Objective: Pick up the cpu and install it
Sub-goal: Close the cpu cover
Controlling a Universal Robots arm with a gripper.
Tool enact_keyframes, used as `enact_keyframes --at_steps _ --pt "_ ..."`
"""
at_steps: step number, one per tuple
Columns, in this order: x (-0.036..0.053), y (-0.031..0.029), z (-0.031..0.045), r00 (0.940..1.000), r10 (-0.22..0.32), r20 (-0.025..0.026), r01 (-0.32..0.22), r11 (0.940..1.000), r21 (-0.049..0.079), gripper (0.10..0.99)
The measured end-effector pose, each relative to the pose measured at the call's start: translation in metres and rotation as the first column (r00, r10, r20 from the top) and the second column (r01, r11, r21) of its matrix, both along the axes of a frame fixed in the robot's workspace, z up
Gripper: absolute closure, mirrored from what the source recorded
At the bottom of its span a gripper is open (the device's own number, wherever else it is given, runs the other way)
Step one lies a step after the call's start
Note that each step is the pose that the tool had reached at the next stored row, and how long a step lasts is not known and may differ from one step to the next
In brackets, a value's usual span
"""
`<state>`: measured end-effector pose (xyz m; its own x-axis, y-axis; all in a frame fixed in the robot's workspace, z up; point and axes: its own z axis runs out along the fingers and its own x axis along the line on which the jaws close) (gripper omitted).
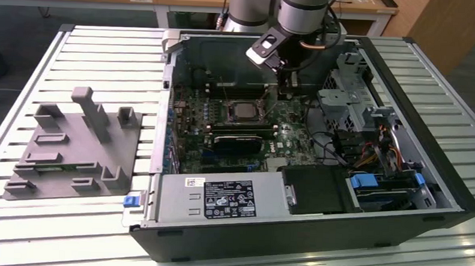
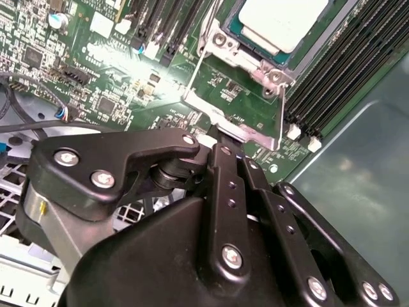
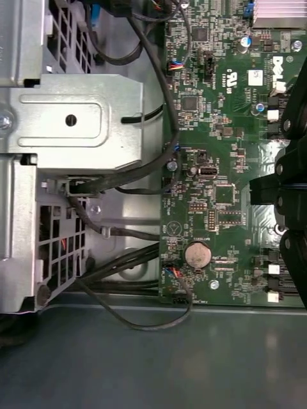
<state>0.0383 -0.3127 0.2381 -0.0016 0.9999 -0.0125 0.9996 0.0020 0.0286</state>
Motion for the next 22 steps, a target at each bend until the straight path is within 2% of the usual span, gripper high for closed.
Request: enact_keyframes --at_steps 13,22 --pt "-0.0150 0.0000 -0.0002 1.0000 0.000 -0.0001 0.000 1.0000 0.000 0.980" --pt "-0.0189 0.0000 -0.0006 1.0000 0.000 -0.0002 0.000 1.0000 0.000 0.980"
